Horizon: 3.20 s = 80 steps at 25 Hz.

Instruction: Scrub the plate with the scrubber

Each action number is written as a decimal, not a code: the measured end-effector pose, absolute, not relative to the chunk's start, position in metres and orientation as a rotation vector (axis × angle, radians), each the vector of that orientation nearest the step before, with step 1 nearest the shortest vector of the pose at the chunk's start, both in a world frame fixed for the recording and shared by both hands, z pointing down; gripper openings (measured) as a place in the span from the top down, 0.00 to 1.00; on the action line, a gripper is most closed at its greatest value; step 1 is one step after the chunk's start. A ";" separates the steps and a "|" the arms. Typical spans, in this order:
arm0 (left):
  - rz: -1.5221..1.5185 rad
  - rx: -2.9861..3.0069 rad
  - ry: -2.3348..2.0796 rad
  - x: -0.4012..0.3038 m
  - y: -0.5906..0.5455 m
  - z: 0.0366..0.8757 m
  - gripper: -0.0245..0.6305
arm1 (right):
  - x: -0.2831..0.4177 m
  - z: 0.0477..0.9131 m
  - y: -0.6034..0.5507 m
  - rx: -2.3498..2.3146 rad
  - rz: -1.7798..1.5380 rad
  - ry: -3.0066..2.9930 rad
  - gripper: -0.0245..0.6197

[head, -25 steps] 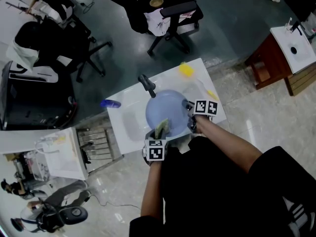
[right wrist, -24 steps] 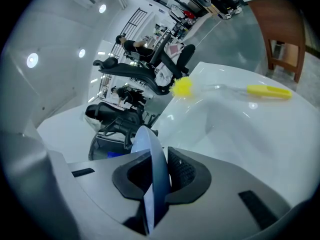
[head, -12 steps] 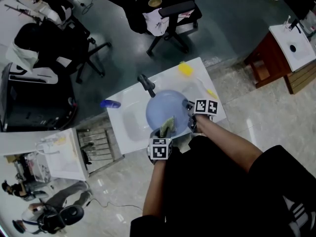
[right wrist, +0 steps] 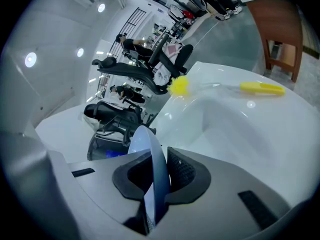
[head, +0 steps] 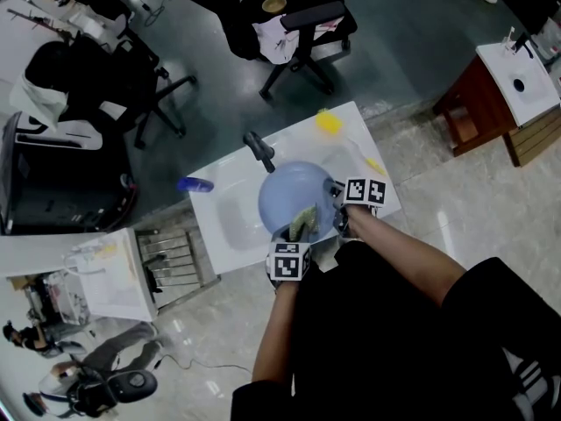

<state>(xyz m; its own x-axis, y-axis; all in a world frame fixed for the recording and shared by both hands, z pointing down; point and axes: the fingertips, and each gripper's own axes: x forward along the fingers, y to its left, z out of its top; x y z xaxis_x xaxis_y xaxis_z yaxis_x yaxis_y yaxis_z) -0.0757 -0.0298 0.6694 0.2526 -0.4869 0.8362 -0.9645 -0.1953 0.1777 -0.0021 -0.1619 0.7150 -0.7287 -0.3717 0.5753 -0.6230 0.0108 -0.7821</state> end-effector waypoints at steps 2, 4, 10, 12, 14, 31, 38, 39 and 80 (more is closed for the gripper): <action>0.823 1.820 -1.315 -0.071 -0.034 0.668 0.87 | -0.003 0.714 -0.161 1.042 1.796 -2.073 0.91; 0.817 1.834 -1.308 -0.067 -0.037 0.668 0.87 | -0.004 0.713 -0.159 1.041 1.798 -2.072 0.91; 0.800 1.832 -1.260 -0.055 -0.045 0.665 0.87 | -0.003 0.715 -0.158 1.042 1.798 -2.061 0.91; 0.800 1.836 -1.253 -0.055 -0.048 0.666 0.87 | -0.003 0.715 -0.158 1.041 1.799 -2.063 0.91; 0.812 1.837 -1.247 -0.055 -0.051 0.667 0.87 | -0.005 0.714 -0.158 1.038 1.802 -2.067 0.91; 0.870 1.799 -1.258 -0.058 -0.063 0.682 0.87 | -0.010 0.704 -0.145 0.989 1.789 -2.115 0.91; 0.883 1.787 -1.239 -0.061 -0.063 0.683 0.86 | -0.009 0.700 -0.144 0.969 1.776 -2.141 0.91; 0.883 1.784 -1.239 -0.062 -0.063 0.682 0.86 | -0.009 0.700 -0.143 0.966 1.777 -2.145 0.91; 0.980 1.713 -1.372 -0.118 -0.045 0.687 0.86 | -0.007 0.687 -0.079 0.727 1.472 -2.260 0.93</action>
<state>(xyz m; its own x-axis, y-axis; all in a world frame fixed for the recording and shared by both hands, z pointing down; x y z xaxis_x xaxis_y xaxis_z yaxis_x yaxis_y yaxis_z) -0.1179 -0.0449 0.6869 0.1438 -0.4333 0.8897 -0.9821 -0.1730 0.0745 -0.0072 -0.0792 0.6866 -0.8084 -0.2288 0.5424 -0.5885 0.3297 -0.7382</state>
